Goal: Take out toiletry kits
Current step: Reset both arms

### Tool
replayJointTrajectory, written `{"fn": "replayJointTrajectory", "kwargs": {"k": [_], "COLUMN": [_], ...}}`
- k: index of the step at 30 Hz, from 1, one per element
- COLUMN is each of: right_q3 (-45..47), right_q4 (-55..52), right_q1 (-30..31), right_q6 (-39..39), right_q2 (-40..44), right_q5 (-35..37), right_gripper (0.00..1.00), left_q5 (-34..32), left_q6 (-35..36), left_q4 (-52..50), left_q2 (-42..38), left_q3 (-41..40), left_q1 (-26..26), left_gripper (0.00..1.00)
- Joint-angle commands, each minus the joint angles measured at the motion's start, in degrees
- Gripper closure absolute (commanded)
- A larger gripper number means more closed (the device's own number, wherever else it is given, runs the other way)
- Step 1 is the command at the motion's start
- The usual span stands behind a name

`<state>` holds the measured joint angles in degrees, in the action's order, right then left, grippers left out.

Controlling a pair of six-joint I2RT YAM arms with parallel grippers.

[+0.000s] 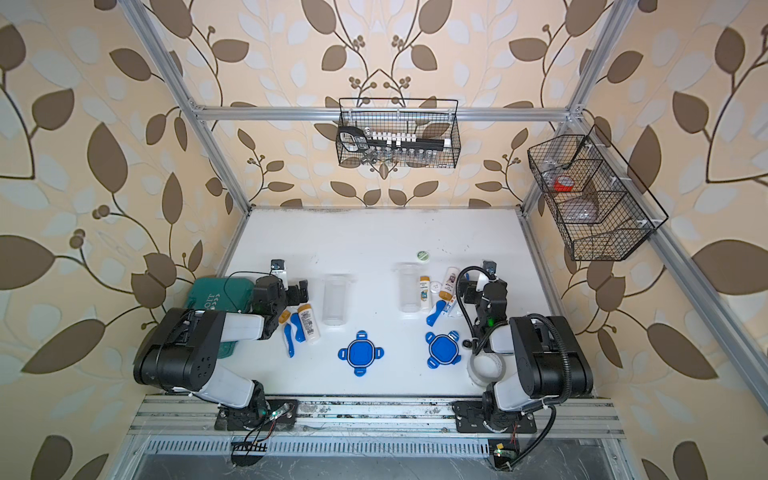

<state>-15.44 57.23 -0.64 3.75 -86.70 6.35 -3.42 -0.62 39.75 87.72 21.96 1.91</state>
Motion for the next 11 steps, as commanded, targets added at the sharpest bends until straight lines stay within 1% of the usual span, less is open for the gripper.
{"fn": "replayJointTrajectory", "kwargs": {"k": [1,5,7,11], "right_q3": [-0.9,-1.1,-2.4,-1.1], "right_q4": [1.0,0.9,-0.8,1.1], "right_q1": [0.2,0.2,0.2,0.6], "right_q6": [-0.5,-0.5,-0.6,-1.0], "right_q2": [0.5,0.4,-0.5,0.2], "right_q5": [-0.8,-0.8,-1.3,-0.7], "right_gripper": [0.01,0.01,0.01,0.01], "left_q5": [-0.5,-0.1,-0.1,0.2], "left_q6": [0.9,0.8,0.8,0.8], "left_q4": [2.4,2.1,2.0,1.7], "left_q2": [-1.7,-1.6,-1.4,-1.5], "left_q3": [0.6,0.7,0.9,0.9], "left_q1": [0.3,0.1,0.0,-0.1], "left_gripper": [0.01,0.01,0.01,0.01]}}
